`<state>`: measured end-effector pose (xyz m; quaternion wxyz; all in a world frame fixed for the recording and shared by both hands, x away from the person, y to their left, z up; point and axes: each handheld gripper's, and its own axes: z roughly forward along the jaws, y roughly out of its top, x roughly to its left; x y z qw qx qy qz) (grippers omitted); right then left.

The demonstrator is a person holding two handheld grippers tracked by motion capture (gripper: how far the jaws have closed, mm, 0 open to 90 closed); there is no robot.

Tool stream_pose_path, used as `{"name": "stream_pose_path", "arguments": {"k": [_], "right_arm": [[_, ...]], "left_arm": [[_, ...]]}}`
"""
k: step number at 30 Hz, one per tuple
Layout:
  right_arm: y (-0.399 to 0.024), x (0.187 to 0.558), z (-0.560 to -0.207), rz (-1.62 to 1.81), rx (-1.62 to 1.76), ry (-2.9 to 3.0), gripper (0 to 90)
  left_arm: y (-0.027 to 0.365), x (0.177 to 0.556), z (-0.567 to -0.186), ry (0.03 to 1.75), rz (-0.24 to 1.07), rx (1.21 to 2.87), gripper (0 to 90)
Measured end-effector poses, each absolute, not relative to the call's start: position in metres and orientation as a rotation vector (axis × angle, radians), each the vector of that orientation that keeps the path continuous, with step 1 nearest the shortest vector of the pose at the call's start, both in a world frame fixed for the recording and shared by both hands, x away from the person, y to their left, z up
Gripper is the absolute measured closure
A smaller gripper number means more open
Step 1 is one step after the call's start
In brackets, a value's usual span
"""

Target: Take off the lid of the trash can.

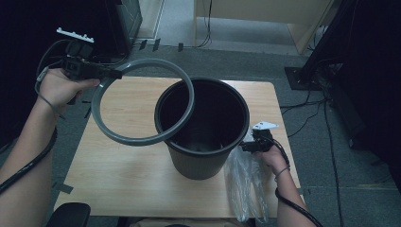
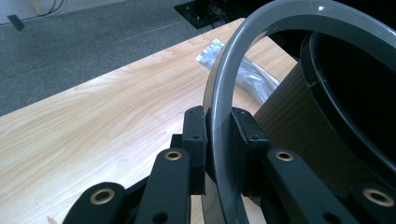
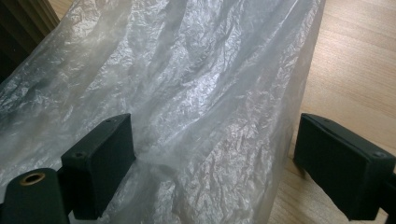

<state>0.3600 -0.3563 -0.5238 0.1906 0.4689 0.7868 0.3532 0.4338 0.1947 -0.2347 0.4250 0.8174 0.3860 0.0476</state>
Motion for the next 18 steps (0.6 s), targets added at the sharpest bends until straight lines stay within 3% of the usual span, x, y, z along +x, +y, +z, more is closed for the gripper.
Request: {"name": "stream_pose_path", "arguments": {"k": [18], "right_arm": [[-0.356, 0.36, -0.524, 0.99, 1.317, 2.209, 11.8]], "left_arm": [[0.217, 0.425, -0.244, 0.998, 0.136, 2.024, 77.1]]}}
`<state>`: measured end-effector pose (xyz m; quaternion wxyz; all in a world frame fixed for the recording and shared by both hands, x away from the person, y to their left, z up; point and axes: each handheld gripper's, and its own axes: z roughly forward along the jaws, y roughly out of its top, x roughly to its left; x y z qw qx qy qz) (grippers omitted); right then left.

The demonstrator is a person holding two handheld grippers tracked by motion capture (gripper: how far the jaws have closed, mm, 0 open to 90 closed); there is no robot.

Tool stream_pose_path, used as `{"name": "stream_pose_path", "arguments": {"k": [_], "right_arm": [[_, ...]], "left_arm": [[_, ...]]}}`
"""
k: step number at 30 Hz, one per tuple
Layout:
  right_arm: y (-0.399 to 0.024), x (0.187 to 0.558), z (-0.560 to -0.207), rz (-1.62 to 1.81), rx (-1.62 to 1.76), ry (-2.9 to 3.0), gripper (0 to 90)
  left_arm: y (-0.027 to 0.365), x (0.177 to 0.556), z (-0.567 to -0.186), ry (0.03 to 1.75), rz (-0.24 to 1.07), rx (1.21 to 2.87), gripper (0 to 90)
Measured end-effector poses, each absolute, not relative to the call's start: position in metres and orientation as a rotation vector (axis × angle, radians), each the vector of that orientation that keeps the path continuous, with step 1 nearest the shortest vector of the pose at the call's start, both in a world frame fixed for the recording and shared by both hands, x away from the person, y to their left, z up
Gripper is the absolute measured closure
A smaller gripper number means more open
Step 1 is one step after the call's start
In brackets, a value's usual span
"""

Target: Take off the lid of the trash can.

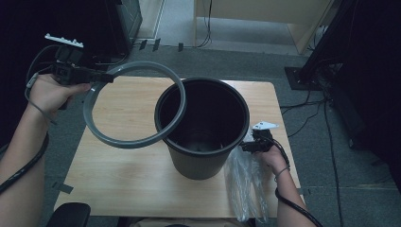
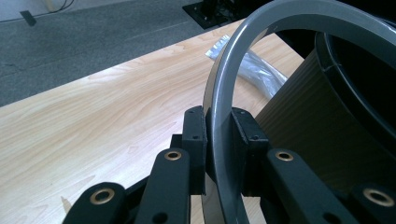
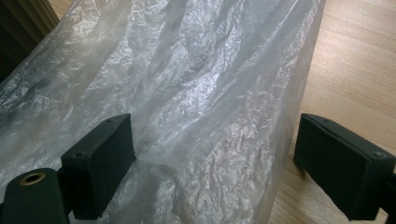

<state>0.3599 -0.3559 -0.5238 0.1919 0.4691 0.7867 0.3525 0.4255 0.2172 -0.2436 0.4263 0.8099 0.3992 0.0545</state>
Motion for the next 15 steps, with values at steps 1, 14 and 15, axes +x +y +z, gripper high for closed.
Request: {"name": "stream_pose_path", "arguments": {"k": [1, 14, 15], "right_arm": [[-0.356, 0.36, -0.524, 0.989, 1.317, 2.208, 11.8], [-0.356, 0.36, -0.524, 0.989, 1.317, 2.208, 11.8], [-0.356, 0.36, -0.524, 0.988, 1.317, 2.209, 11.8]], "left_arm": [[0.218, 0.425, -0.244, 1.0, 0.135, 2.021, 77.1], [0.232, 0.421, -0.251, 1.03, 0.139, 2.015, 77.2], [0.232, 0.421, -0.251, 1.032, 0.143, 2.013, 77.2]]}}
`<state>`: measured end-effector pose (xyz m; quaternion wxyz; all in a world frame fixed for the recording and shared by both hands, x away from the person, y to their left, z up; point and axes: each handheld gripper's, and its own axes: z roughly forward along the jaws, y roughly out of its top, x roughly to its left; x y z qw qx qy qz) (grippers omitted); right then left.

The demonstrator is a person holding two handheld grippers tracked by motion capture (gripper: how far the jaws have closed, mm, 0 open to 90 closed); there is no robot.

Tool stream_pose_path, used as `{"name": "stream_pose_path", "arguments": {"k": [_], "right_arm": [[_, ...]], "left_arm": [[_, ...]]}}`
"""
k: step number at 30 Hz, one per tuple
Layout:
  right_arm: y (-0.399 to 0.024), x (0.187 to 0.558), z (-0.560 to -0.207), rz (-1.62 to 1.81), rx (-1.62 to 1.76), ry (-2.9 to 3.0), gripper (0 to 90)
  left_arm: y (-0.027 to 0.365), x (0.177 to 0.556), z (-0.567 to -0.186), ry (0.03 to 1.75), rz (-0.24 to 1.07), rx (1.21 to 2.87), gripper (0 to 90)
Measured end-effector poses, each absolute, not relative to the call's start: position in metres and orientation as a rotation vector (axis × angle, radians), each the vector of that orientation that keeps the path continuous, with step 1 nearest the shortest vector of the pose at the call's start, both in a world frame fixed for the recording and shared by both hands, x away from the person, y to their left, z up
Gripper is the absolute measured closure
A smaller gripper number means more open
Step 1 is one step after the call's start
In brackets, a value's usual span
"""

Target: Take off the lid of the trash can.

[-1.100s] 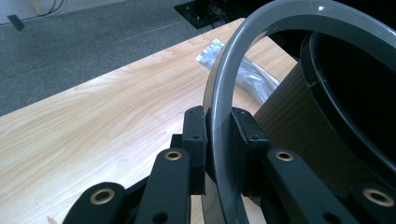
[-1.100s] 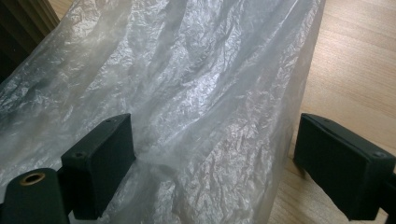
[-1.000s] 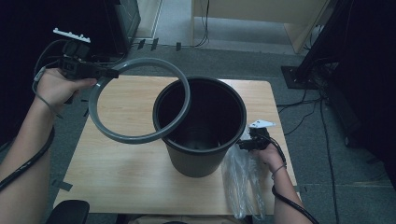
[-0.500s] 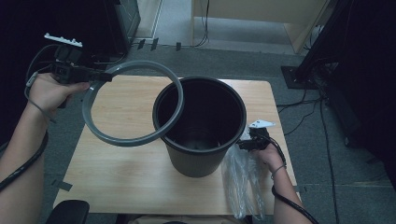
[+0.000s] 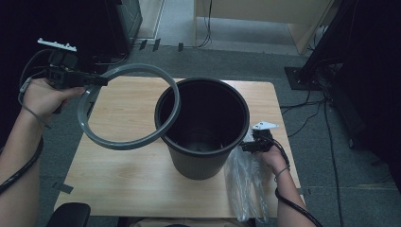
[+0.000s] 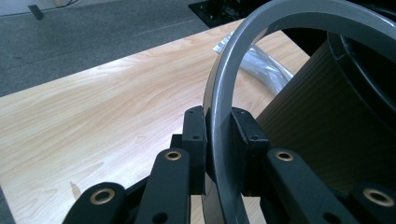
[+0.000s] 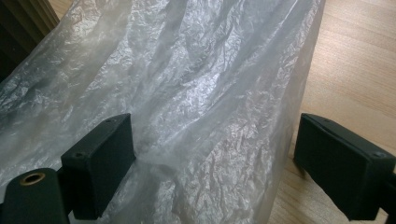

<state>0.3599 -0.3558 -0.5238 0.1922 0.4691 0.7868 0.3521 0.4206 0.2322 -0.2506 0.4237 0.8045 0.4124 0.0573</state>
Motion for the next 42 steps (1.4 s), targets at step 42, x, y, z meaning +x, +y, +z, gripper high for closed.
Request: {"name": "stream_pose_path", "arguments": {"k": [42], "right_arm": [[-0.355, 0.359, -0.524, 0.985, 1.323, 2.204, 11.7]], "left_arm": [[0.294, 0.392, -0.271, 1.147, 0.218, 1.949, 77.6]]}}
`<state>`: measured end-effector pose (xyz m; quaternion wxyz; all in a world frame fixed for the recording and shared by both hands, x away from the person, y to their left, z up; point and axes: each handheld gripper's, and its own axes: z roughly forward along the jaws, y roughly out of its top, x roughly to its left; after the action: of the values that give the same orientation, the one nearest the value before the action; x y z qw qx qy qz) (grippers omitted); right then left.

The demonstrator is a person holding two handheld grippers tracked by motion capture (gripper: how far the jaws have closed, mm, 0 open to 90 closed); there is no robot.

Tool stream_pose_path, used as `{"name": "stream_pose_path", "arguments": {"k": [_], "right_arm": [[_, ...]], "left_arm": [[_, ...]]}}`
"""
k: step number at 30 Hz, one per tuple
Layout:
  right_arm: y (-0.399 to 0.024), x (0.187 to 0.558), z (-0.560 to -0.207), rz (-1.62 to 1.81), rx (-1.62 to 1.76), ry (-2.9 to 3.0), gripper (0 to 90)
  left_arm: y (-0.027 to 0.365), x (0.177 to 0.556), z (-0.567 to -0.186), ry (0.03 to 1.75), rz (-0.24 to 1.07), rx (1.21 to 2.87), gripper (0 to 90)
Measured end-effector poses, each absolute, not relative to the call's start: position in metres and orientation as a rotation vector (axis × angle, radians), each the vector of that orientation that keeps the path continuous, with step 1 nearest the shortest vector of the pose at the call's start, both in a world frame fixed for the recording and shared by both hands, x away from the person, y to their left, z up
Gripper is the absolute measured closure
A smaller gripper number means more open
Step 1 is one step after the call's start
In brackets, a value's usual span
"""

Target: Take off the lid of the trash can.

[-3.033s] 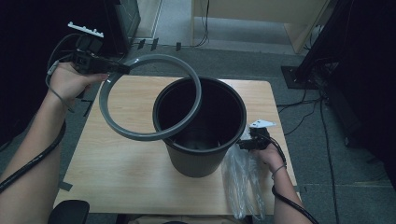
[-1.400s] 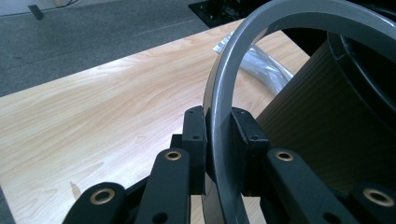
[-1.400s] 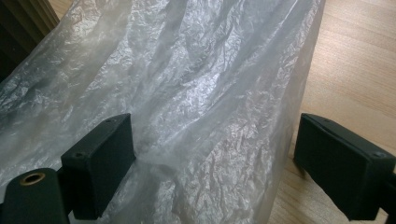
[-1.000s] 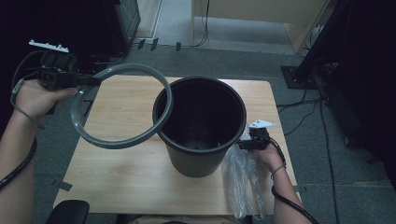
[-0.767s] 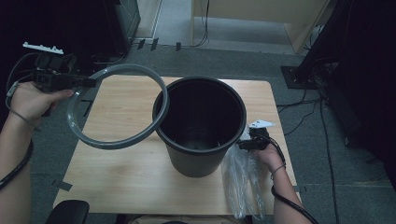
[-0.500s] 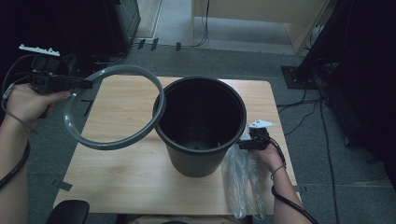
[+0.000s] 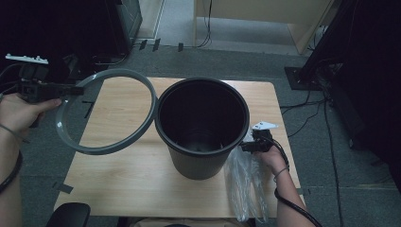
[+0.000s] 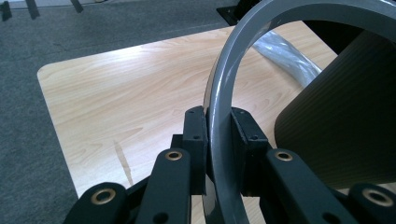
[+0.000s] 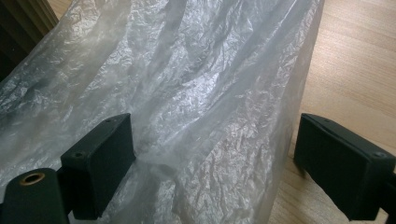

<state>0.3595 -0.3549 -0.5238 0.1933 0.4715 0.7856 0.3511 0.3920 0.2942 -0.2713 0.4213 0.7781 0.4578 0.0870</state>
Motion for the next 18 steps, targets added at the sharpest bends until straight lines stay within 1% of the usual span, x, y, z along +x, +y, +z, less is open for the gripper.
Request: {"name": "stream_pose_path", "arguments": {"k": [9, 18], "right_arm": [[-0.355, 0.36, -0.524, 0.986, 1.323, 2.204, 11.6], [-0.355, 0.359, -0.524, 0.985, 1.325, 2.204, 11.6]], "left_arm": [[0.311, 0.383, -0.282, 1.193, 0.226, 1.937, 77.5], [0.311, 0.383, -0.304, 1.209, 0.21, 1.93, 77.5]]}}
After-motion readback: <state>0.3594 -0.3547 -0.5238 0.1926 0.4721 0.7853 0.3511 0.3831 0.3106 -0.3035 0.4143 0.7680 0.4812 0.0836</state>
